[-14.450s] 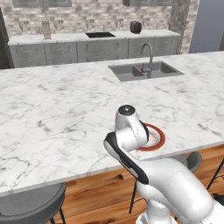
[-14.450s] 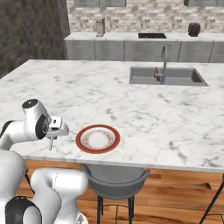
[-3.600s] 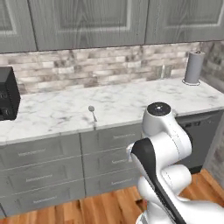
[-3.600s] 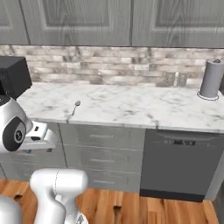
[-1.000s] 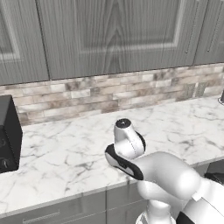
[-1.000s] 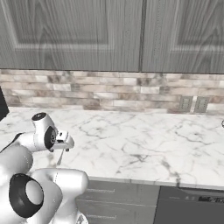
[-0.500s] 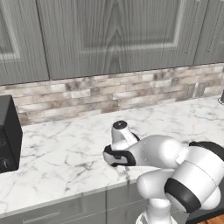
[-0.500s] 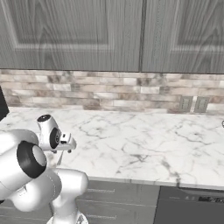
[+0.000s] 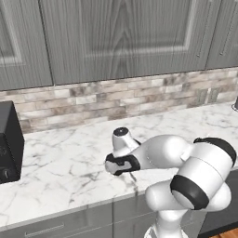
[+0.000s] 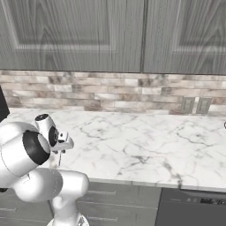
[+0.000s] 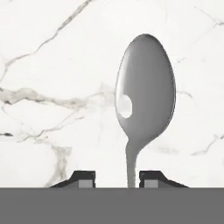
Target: Take the fork and place it on the left side of the plate. Then take the spoon and place it on the right side of the plate. Make sure they're directly next to the plate.
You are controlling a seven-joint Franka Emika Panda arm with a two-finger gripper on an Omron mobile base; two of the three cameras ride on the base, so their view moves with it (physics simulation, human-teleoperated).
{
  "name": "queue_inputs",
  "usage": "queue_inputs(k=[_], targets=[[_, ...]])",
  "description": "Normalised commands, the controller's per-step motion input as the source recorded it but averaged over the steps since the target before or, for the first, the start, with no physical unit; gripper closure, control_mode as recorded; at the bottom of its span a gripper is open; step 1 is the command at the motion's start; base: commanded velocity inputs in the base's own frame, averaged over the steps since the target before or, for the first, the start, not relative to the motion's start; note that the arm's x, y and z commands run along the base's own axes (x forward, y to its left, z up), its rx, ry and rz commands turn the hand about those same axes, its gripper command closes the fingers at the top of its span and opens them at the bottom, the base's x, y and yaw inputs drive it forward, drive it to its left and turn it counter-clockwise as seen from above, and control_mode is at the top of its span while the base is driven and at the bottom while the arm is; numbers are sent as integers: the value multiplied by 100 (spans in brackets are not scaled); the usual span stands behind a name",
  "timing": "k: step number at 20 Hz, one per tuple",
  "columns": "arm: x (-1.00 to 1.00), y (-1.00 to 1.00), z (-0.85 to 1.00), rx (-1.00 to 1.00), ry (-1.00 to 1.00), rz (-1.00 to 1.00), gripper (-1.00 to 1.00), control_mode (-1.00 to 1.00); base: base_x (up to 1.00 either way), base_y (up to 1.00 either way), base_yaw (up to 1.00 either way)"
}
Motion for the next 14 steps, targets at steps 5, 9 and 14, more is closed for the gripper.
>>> queue_inputs(k=[5,9,14], targets=[[-17,0,-23,1,-13,0,100,-100,0,0,0],[-26,0,-7,0,-14,0,100,-100,0,0,0],[-63,-7,8,4,-18,-1,100,-100,0,0,0]])
